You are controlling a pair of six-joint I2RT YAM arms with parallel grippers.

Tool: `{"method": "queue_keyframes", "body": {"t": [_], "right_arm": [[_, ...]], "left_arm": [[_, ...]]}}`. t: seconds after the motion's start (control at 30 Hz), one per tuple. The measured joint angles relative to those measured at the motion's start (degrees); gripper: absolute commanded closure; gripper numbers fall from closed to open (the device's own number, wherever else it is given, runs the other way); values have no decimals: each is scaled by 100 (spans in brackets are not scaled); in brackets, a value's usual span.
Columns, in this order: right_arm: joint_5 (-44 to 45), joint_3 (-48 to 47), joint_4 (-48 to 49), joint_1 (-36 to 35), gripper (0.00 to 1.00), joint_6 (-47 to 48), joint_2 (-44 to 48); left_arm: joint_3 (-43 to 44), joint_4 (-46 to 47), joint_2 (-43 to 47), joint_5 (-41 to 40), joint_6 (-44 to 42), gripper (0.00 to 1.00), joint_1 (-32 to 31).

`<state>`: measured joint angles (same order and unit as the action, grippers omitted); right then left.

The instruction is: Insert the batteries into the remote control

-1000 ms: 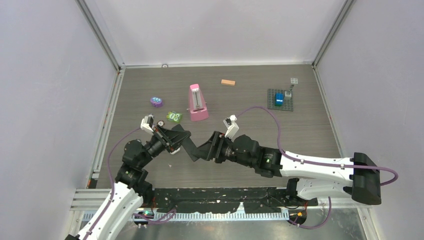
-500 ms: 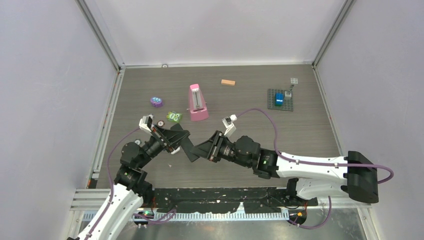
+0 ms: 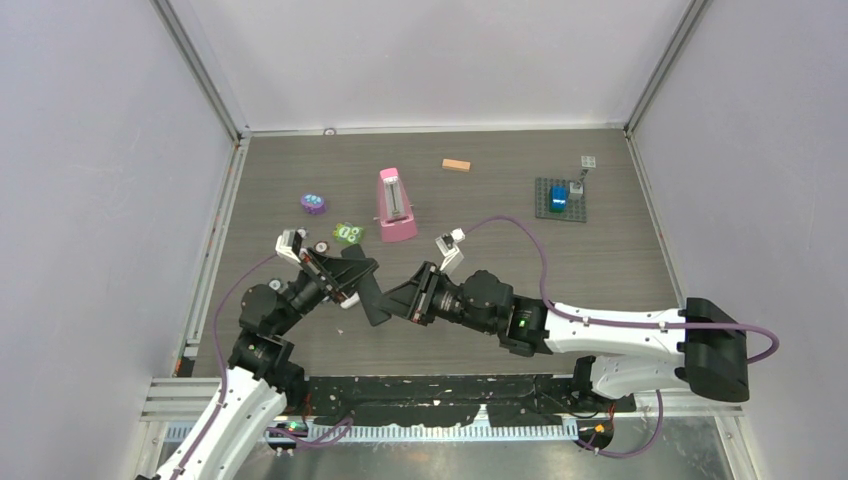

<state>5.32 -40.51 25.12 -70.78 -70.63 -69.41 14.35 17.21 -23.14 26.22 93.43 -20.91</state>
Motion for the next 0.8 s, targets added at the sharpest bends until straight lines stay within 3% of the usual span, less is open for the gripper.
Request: {"method": "queue_keyframes", "body": {"t": [0.33,0.57,0.8], "right_arm": [[-50,-28,-376,33,35,549,177],[-223,-50,-758,42,31,1351,813],[-1088,-595,-1001,33,33,2243,625]], "left_arm": [[140,-4,0,627,-584,100,-74],[863,-560,61,905,-1655,100,-74],[1368,-850,173,1176,-2428,100,-74]]}}
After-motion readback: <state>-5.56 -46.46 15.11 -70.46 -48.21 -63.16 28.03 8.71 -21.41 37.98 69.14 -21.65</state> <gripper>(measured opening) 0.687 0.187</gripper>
